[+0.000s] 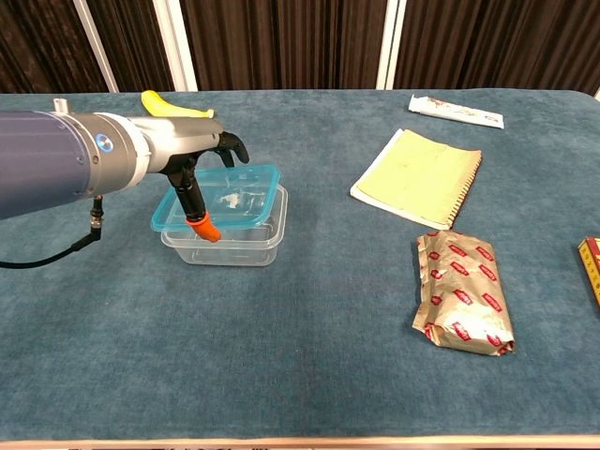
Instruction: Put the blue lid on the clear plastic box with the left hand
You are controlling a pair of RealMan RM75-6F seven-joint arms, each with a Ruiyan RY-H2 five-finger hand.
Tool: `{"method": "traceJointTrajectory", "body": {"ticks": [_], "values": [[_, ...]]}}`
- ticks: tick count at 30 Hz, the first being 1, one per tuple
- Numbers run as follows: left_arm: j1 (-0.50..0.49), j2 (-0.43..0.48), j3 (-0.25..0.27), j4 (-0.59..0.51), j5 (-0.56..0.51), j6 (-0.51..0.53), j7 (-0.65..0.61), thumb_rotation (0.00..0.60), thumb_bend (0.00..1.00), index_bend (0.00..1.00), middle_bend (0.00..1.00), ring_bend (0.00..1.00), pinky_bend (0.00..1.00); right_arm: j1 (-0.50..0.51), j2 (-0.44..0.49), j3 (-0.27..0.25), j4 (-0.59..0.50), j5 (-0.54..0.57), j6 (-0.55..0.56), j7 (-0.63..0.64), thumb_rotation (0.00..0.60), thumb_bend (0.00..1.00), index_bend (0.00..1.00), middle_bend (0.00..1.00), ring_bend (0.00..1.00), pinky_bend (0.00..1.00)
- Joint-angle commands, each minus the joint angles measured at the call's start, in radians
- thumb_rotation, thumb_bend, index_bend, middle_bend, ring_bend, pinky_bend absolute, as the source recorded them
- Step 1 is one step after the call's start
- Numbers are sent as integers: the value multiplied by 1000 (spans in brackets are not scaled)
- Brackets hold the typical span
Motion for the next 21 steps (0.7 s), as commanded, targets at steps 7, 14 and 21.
{"method": "traceJointTrajectory", "body": {"ticks": [7, 14, 21], "values": [[-1, -29, -6, 6, -4, 26, 28, 600, 276, 131, 317, 0, 0, 0, 1, 0, -1, -1, 0, 3, 600, 268, 44, 0, 0, 0], [3, -51, -14, 14, 0, 37, 36, 600, 274, 131, 314, 0, 0, 0, 2, 0, -2, -1, -1, 5, 600, 268, 44, 0, 0, 0], [5, -63, -19, 22, -6, 41, 56, 600, 272, 131, 313, 0, 0, 0, 3, 0, -3, 0, -2, 6, 600, 268, 44, 0, 0, 0]]}}
